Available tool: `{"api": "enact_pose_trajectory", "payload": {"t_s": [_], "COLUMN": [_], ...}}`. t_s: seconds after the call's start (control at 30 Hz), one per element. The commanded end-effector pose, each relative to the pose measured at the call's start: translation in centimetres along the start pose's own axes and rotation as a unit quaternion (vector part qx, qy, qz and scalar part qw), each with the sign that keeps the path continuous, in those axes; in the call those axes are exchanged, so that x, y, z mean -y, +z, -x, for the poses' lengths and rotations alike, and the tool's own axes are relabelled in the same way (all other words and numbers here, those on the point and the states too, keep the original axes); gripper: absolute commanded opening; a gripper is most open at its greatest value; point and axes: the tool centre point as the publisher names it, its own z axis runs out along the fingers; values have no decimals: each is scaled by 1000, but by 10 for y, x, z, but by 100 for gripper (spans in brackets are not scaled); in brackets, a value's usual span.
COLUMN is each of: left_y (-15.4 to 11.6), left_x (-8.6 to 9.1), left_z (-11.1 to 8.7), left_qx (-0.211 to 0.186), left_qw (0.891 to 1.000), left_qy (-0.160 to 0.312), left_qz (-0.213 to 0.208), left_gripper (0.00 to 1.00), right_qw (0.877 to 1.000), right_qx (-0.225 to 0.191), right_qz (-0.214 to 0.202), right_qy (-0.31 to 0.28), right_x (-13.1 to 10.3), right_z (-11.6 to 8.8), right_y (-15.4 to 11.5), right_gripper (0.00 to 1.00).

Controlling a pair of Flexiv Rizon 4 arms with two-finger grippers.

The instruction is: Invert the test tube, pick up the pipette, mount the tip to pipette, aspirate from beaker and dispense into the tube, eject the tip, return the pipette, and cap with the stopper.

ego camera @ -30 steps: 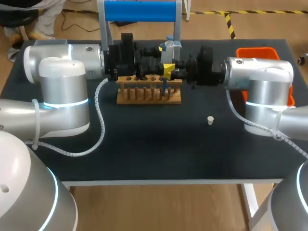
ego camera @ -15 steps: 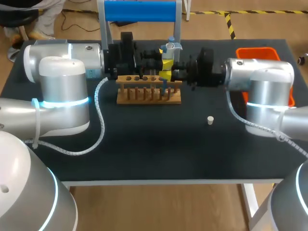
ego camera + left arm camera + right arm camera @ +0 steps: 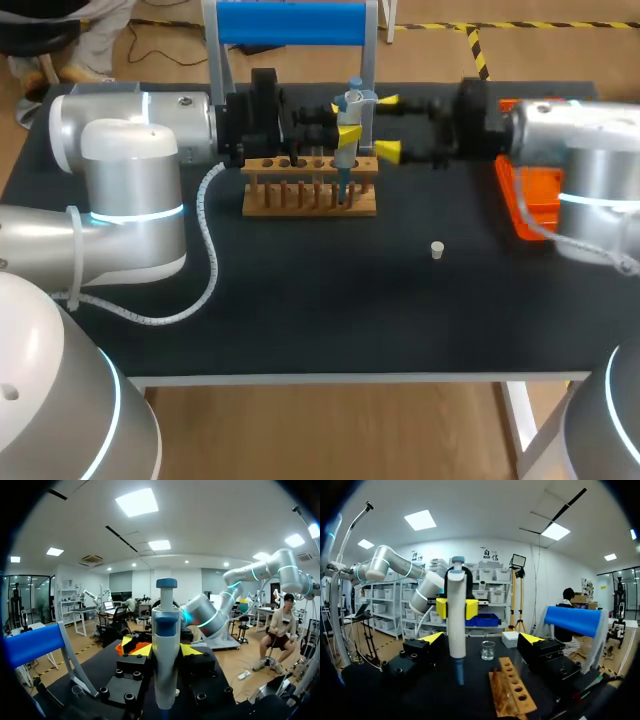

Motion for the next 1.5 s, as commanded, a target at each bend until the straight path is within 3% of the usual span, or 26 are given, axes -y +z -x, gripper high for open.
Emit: {"api": "enact_pose_trajectory", "payload": {"t_s": [0.03,0.3,0.77,1.07,1.5], "left_y": [1,1,1,1,1], "left_x": [-1,-1,-1,-1,-1], "left_z": [-1,-1,-1,-1,-1], "left_qx": [2,2,2,2,2], "left_qw": [1000,1000,1000,1000,1000], "left_qy": [1,1,1,1,1], "left_qz": [-2,-2,-2,-2,-2], "left_gripper": [0,0,0,0,0], "right_qw": [1000,998,989,987,987], "right_qx": [-1,40,116,130,126], "right_qz": [-11,-49,-82,-87,-97], "right_qy": [-1,-30,-37,-36,-32], "right_x": [-8,-15,-25,-27,-27], "right_z": [17,77,158,179,177], "right_y": [-28,-31,11,27,27], "right_gripper": [100,100,100,100,100]}}
